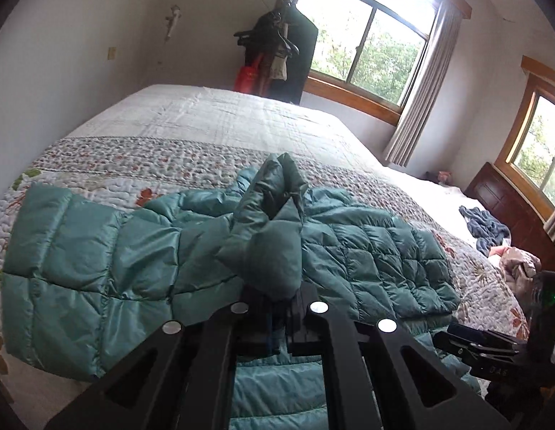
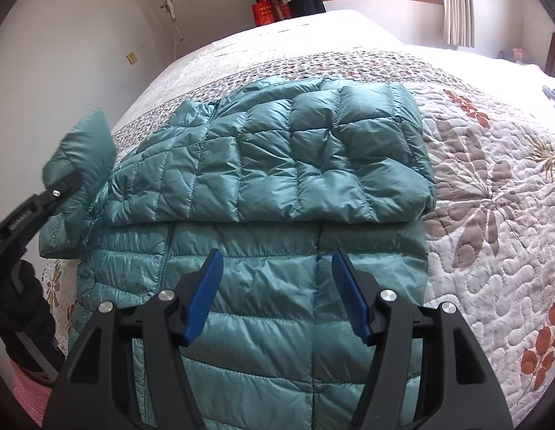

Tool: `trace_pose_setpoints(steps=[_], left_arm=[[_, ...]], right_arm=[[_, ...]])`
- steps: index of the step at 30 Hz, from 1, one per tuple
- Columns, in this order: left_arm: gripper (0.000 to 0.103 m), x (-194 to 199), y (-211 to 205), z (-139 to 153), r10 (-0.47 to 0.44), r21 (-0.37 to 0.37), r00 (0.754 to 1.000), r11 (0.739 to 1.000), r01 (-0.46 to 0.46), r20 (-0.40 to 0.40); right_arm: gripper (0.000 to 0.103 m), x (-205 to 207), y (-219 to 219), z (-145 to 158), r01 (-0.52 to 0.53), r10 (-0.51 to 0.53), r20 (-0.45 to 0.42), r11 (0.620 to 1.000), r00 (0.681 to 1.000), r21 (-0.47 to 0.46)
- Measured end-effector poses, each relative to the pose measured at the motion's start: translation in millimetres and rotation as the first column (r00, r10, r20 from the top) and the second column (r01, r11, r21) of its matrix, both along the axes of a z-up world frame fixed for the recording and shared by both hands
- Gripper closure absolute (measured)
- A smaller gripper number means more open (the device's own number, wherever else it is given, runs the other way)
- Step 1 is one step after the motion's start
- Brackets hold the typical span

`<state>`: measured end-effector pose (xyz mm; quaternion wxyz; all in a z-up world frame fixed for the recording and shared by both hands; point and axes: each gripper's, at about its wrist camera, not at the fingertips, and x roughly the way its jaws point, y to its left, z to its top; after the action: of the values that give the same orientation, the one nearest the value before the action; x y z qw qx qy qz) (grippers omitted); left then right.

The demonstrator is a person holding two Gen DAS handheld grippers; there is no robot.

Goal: Fold large clothes

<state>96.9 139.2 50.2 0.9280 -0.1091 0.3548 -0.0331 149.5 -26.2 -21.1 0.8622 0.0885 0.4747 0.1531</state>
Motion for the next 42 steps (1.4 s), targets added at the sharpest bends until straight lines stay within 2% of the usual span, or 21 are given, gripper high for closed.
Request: trace_pose_setpoints(steps=[4, 7, 11, 12, 14, 18, 21, 23, 26, 28, 30, 32, 34, 36, 39, 42], left_arm=[[0.099, 15, -18, -23, -0.040, 0.031, 0.997, 0.999, 0.043, -0.064], [0.097, 20, -30, -39, -0.111, 0.040, 0.988, 0.992, 0.116, -0.111], [0.091, 14, -48, -52, -0.286, -0.028, 0.940, 0.958, 0.286, -0.184], [0.088, 9, -49, -51, -0.320, -0.042, 0.929, 0.947, 0.318, -0.187], [0.072, -1, -46, -46, -0.367, -0.080, 0.912, 0.930, 0.358, -0.183], [0.057, -33, -19, -29, -0.420, -0.189, 0.896, 0.901, 0.392, -0.144], [0.055, -59, 7, -13, -0.395, -0.194, 0.914, 0.908, 0.373, -0.094], [0.054, -73, 26, -2, -0.350, -0.174, 0.934, 0.926, 0.335, -0.067], [0.053, -91, 55, 15, -0.255, -0.099, 0.967, 0.963, 0.252, -0.015], [0.052, -94, 68, 22, -0.202, -0.058, 0.979, 0.978, 0.202, 0.007], [0.051, -95, 79, 27, -0.172, -0.071, 0.985, 0.982, 0.173, 0.017], [0.051, -92, 93, 29, -0.130, -0.104, 0.991, 0.986, 0.131, 0.018], [0.051, -86, 103, 28, -0.096, -0.114, 0.995, 0.989, 0.098, 0.021], [0.051, -81, 111, 28, -0.062, -0.113, 0.998, 0.992, 0.064, 0.023], [0.051, -73, 118, 27, -0.032, -0.108, 0.999, 0.993, 0.035, 0.028], [0.051, -67, 118, 25, -0.023, -0.092, 0.999, 0.995, 0.026, 0.036]], right_arm=[[0.040, 2, -3, -1, 0.010, -0.010, -0.001, 1.000, 1.000, 0.000], [0.040, 4, -5, -4, 0.019, -0.019, -0.009, 1.000, 1.000, -0.004], [0.040, 5, -6, -7, 0.024, -0.024, -0.013, 1.000, 1.000, -0.004], [0.040, 6, -7, -8, 0.024, -0.024, -0.012, 1.000, 1.000, -0.005], [0.040, 6, -7, -9, 0.026, -0.026, -0.016, 1.000, 1.000, -0.003], [0.040, 7, -6, -10, 0.010, -0.009, -0.026, 0.999, 1.000, 0.032], [0.038, 6, 0, -8, -0.019, 0.022, -0.039, 0.997, 0.999, 0.077], [0.036, 6, 7, -7, -0.056, 0.066, -0.070, 0.989, 0.995, 0.135], [0.036, 13, 27, -10, -0.107, 0.139, -0.143, 0.972, 0.980, 0.209], [0.036, 21, 45, -14, -0.142, 0.175, -0.176, 0.972, 0.969, 0.186], [0.038, 27, 63, -16, -0.152, 0.176, -0.199, 0.979, 0.964, 0.133], [0.049, 32, 78, -16, -0.181, 0.201, -0.209, 0.977, 0.957, 0.110], [0.075, 37, 89, -16, -0.204, 0.223, -0.220, 0.973, 0.950, 0.105], [0.088, 41, 95, -15, -0.216, 0.236, -0.228, 0.970, 0.945, 0.107], [0.096, 43, 90, 1, -0.212, 0.224, -0.182, 0.974, 0.957, 0.083], [0.098, 45, 68, 24, -0.169, 0.175, -0.105, 0.984, 0.979, 0.056]])
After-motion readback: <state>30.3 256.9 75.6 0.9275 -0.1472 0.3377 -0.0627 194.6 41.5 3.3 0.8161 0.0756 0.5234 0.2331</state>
